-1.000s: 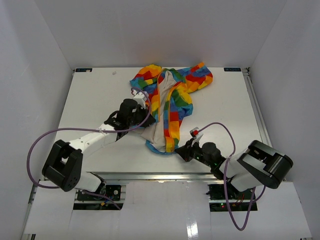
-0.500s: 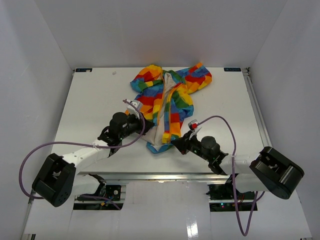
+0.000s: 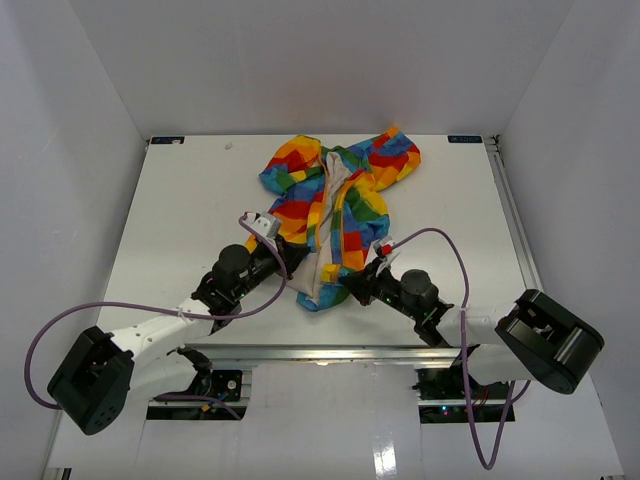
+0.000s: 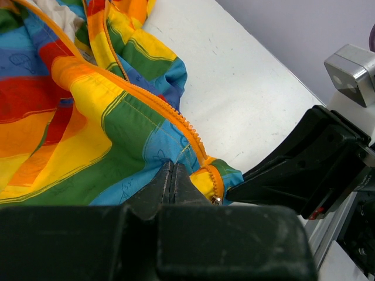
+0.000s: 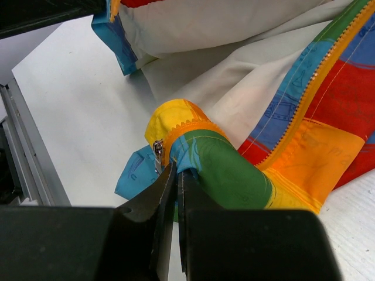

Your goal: Zip up the jacket

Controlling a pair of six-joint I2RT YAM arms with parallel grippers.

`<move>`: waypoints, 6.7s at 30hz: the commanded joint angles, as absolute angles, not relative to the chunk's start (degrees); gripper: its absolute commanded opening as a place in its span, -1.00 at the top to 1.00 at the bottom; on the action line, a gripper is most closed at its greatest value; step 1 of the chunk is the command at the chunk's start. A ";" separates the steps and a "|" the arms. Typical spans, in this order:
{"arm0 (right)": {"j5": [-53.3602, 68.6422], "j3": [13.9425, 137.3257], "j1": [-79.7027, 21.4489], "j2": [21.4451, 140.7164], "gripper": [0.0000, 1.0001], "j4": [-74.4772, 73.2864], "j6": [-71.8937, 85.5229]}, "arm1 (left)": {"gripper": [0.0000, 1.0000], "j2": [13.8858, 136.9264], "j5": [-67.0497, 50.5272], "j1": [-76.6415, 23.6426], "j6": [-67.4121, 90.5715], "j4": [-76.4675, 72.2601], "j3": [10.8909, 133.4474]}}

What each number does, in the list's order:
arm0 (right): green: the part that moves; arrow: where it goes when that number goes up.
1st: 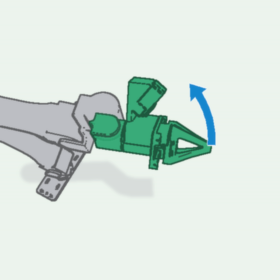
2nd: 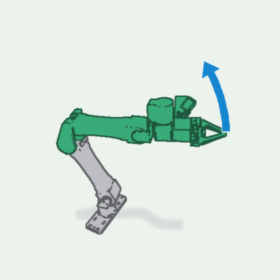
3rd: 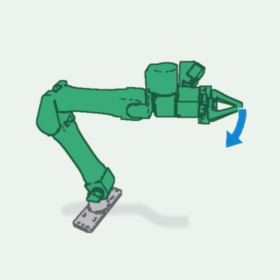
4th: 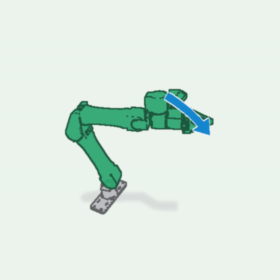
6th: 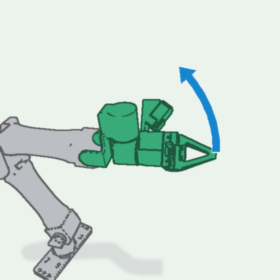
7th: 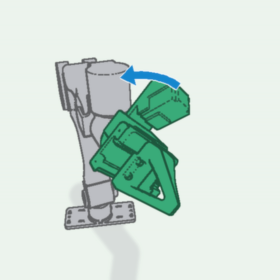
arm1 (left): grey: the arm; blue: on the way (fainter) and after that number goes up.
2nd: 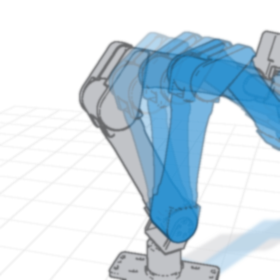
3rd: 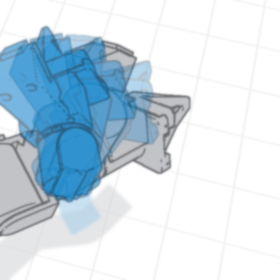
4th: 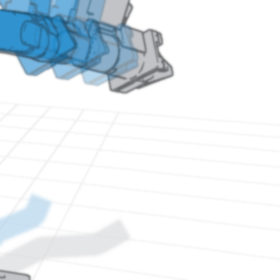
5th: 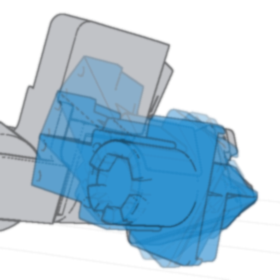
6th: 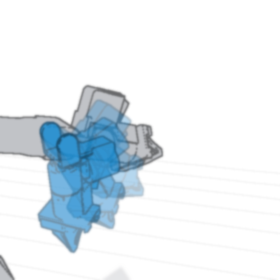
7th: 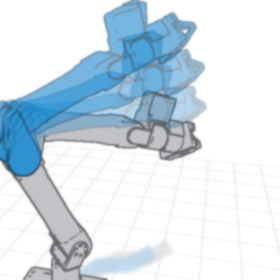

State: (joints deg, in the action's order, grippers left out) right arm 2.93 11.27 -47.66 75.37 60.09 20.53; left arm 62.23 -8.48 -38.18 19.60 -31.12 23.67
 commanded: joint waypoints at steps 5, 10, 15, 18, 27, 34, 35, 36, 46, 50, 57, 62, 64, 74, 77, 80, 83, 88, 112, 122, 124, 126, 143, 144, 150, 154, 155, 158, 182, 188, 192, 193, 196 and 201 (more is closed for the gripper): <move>3.03 15.38 -48.12 72.20 0.84 61.34 19.20 | 1.00 57.70 -1.32 -40.47 19.33 -35.23 20.61; 2.92 17.44 -48.16 71.98 0.84 57.69 18.98 | 1.00 55.56 1.33 -42.64 17.40 -36.60 17.84; 4.81 17.77 -48.16 71.29 0.85 56.16 18.72 | 1.00 54.00 2.75 -45.56 14.45 -36.25 16.70; 5.96 16.88 -48.16 70.58 0.85 56.34 18.60 | 1.00 52.91 4.53 -47.19 13.28 -36.01 16.06; 12.42 15.01 -48.16 69.52 0.85 59.19 17.93 | 1.00 52.56 7.75 -51.68 8.98 -36.10 14.79; 14.53 13.88 -48.16 68.20 0.84 60.53 19.88 | 1.00 50.45 9.08 -52.38 7.53 -37.17 12.73; 14.74 13.95 -48.16 68.23 0.85 60.38 19.95 | 1.00 50.52 8.67 -52.40 7.35 -37.25 12.63; 15.04 14.25 -48.18 68.38 0.85 60.37 19.96 | 1.00 50.93 8.00 -52.47 7.18 -37.67 12.48; 14.85 14.46 -48.21 68.21 0.84 59.89 21.10 | 1.00 51.14 4.39 -52.96 6.37 -38.55 12.12; 14.52 15.24 -48.17 68.47 0.85 59.36 21.77 | 1.00 50.78 3.90 -53.08 5.75 -38.79 11.93; 12.98 16.17 -48.19 67.91 0.84 57.04 22.44 | 1.00 52.41 3.58 -53.85 5.16 -38.67 12.63; 12.21 16.08 -48.16 67.50 0.85 56.69 23.03 | 1.00 53.17 4.39 -54.23 4.92 -38.59 12.83; 11.99 15.91 -48.16 67.45 0.84 56.84 23.39 | 1.00 53.24 4.29 -54.32 4.83 -38.72 12.83; 12.99 15.38 -48.16 67.56 0.84 58.26 24.60 | 1.00 54.37 4.71 -54.49 4.60 -38.71 13.04; 13.62 15.43 -48.16 67.37 0.85 58.49 24.91 | 1.00 54.58 4.60 -54.49 4.40 -38.71 13.18; 13.54 15.31 -48.11 67.20 0.84 58.54 24.96 | 1.00 54.42 3.88 -54.53 4.31 -38.81 13.01; 13.28 15.04 -47.95 67.02 0.84 58.54 24.92 | 1.00 53.72 3.45 -54.58 4.35 -38.80 12.84; 13.64 14.59 -46.88 66.68 0.85 58.54 24.73 | 1.00 51.57 1.70 -54.58 4.25 -38.50 12.39; 20.28 13.90 -43.95 63.46 0.85 55.24 22.29 | 1.00 53.93 -3.90 -54.58 3.08 -34.12 15.59; 24.70 14.49 -43.18 63.23 0.84 52.09 18.88 | 1.00 54.59 -7.17 -54.58 2.55 -30.42 17.89; 25.60 15.01 -42.98 63.36 0.84 51.22 18.22 | 1.00 54.59 -7.70 -54.58 2.55 -29.81 18.24; 26.46 15.38 -42.80 63.55 0.85 50.45 17.66 | 1.00 54.12 -9.84 -54.58 1.68 -29.53 18.19; 31.47 16.29 -42.01 62.28 0.84 50.26 15.32 | 1.00 46.30 -9.19 -54.58 3.24 -21.59 19.75; 31.89 16.26 -41.94 62.14 0.84 50.27 15.23 | 1.00 46.03 -9.14 -54.58 3.25 -21.53 19.71; 35.65 14.57 -41.78 59.91 0.85 51.45 14.78 | 1.00 43.54 -6.99 -54.58 2.29 -21.34 18.50; 37.71 14.13 -41.55 59.42 0.85 52.07 14.48 | 1.00 41.32 -6.79 -54.58 1.50 -20.91 17.51; 38.28 14.09 -41.51 59.41 0.85 52.15 14.44 | 1.00 40.59 -6.68 -54.58 1.50 -20.71 17.34; 39.37 13.93 -41.40 59.11 0.85 52.86 14.89 | 1.00 39.16 -6.77 -54.58 1.54 -20.52 16.96; 43.55 14.94 -39.20 59.32 0.84 55.37 17.94 | 1.00 41.68 -15.11 -54.58 0.70 -19.02 17.41; 44.34 14.86 -38.77 59.47 0.84 55.95 18.60 | 1.00 40.84 -14.10 -54.58 0.80 -18.92 17.15; 44.65 14.59 -38.49 60.03 0.85 56.69 18.99 | 1.00 40.34 -14.24 -54.58 0.88 -19.34 16.79; 44.65 14.52 -38.31 60.07 0.85 56.80 19.24 | 1.00 40.38 -14.39 -54.58 0.84 -19.37 16.75; 44.84 14.38 -37.61 60.12 0.84 57.27 20.07 | 1.00 40.52 -14.66 -54.58 0.76 -19.34 16.75; 45.77 14.31 -36.68 60.28 0.84 58.91 21.72 | 1.00 40.98 -15.39 -54.58 0.70 -19.66 16.61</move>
State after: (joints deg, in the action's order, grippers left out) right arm 44.32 14.13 -37.42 60.06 53.69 19.96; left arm 41.23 -13.27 -54.24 1.23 -18.85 17.19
